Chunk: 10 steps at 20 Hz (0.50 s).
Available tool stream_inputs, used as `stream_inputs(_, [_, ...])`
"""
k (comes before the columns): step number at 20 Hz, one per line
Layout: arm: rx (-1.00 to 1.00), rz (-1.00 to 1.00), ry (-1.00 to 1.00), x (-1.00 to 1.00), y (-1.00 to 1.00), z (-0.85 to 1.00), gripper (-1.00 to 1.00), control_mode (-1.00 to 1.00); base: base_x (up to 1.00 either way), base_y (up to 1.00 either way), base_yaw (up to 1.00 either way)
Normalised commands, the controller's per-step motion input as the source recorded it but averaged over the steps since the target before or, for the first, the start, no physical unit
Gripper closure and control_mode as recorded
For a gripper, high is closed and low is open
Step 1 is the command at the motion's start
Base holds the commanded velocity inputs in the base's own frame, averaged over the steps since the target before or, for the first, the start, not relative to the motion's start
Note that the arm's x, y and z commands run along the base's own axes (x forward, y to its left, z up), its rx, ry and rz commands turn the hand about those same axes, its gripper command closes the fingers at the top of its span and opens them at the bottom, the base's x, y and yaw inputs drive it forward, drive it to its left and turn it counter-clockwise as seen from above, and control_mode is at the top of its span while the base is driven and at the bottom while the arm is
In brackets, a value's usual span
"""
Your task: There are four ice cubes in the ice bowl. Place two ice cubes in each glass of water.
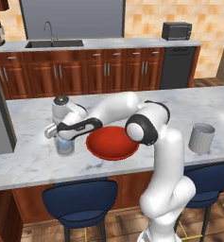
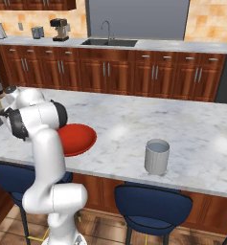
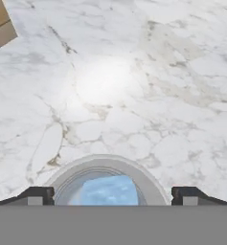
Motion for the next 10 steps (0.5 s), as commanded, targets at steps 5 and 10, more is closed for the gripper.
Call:
stream_inputs(5, [0.14,-0.03,-0.03,-0.6,-0.44,0.41,-1.0,-1.0,0.0,0.0,0.0])
stream_inputs(10, [0.08,-0.25,-0.02,-0.8,-1.0,0.23,-1.0,-1.0,0.0,0.0,0.0])
